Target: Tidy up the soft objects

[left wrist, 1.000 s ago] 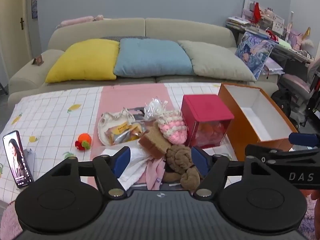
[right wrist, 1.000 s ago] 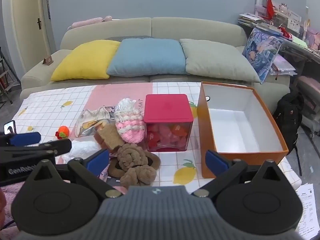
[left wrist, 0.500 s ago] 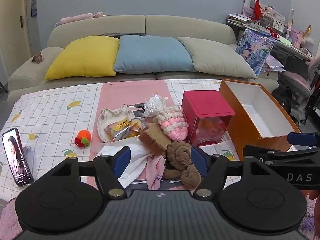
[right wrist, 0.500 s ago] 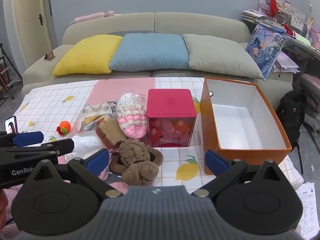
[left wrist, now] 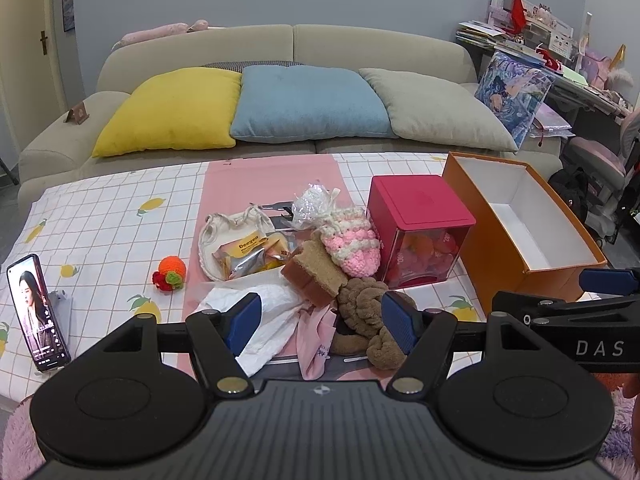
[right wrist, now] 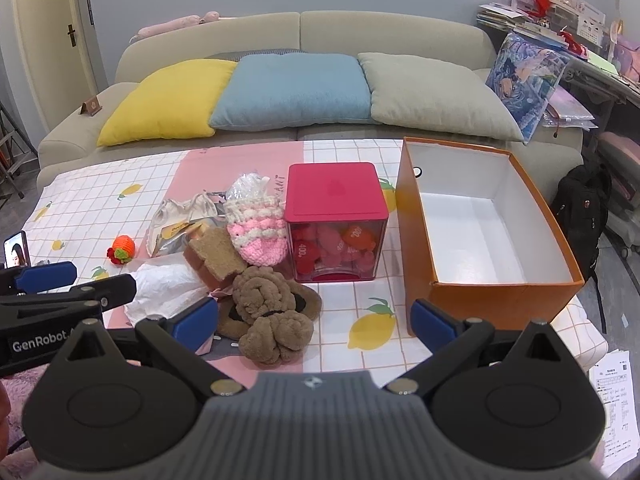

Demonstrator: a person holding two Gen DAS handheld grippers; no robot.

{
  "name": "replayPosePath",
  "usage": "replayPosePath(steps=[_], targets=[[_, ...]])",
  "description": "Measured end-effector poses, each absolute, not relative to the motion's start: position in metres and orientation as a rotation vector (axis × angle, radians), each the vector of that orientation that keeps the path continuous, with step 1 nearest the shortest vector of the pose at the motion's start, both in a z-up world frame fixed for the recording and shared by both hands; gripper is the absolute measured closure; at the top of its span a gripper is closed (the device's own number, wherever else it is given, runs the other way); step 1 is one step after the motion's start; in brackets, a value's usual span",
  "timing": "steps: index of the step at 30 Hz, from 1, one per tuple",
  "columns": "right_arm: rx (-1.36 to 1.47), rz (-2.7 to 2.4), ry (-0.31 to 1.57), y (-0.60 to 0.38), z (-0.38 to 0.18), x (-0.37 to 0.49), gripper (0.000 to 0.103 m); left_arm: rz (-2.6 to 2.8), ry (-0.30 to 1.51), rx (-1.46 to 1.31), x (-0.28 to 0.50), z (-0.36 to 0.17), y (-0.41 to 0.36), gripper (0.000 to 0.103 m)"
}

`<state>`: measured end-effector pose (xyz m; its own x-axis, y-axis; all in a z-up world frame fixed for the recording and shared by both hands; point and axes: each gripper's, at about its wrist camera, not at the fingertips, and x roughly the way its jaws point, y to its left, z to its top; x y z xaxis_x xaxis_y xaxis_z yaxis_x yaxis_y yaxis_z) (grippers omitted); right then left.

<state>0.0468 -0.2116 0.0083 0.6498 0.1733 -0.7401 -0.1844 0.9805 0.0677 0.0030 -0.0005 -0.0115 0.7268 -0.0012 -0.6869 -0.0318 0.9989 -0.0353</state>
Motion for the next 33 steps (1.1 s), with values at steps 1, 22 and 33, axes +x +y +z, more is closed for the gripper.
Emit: replayPosePath(steps=[1,22,33], targets=[[-0.016,0.202,0.841,-0.2118,0.0080,0.0472,0.003,0.016,0.757,-0.045,0.0031,-0.0118,-0.0005,0.022],[-0.008,0.183,0.872,-0.2128,0.0037,0.0505,0.003,0.017,0.758,-0.042,0.0024,-0.0126,-0.0009,0.022],[-0.011,0.183,0.876,-0.2127,0.0032,0.0504,0.003,0.017,0.758,-0.042,0.0026,-0.0122,-0.0012,0.022]])
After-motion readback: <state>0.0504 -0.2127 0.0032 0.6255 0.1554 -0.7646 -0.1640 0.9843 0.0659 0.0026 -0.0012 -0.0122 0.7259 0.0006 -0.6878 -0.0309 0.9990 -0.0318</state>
